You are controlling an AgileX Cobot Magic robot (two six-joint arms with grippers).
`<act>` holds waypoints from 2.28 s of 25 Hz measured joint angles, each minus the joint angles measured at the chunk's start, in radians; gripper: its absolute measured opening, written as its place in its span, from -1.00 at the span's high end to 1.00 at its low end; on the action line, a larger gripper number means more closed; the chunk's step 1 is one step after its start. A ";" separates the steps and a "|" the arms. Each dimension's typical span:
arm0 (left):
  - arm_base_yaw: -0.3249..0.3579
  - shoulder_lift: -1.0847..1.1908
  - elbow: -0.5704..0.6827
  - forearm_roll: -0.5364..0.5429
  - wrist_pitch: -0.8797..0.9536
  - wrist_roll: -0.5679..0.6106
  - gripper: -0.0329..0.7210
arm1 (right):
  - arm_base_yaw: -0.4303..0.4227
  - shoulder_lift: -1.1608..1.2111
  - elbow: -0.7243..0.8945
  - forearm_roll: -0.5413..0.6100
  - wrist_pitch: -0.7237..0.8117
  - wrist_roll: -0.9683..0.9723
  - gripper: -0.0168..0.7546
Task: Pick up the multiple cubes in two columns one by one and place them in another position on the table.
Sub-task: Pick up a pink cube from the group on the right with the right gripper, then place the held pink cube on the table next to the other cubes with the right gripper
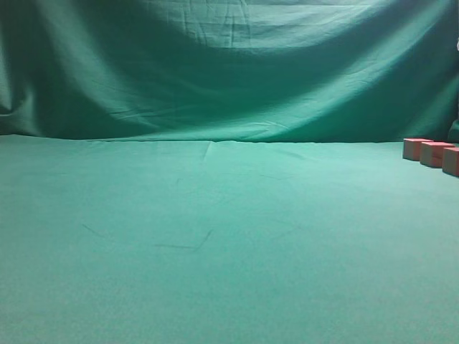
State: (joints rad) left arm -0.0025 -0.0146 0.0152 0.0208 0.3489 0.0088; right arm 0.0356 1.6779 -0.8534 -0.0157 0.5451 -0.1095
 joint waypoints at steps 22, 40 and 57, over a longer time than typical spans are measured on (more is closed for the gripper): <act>0.000 0.000 0.000 0.000 0.000 0.000 0.91 | 0.000 -0.145 -0.005 0.026 0.119 -0.007 0.30; 0.000 0.000 0.000 0.000 0.000 0.000 0.91 | 0.337 0.081 -0.612 0.206 0.433 -0.358 0.30; 0.000 0.000 0.000 0.000 0.000 0.000 0.91 | 0.420 0.423 -0.913 0.117 0.595 -0.373 0.30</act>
State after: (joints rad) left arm -0.0025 -0.0146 0.0152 0.0208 0.3489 0.0088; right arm 0.4558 2.1011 -1.7661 0.1017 1.1400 -0.4826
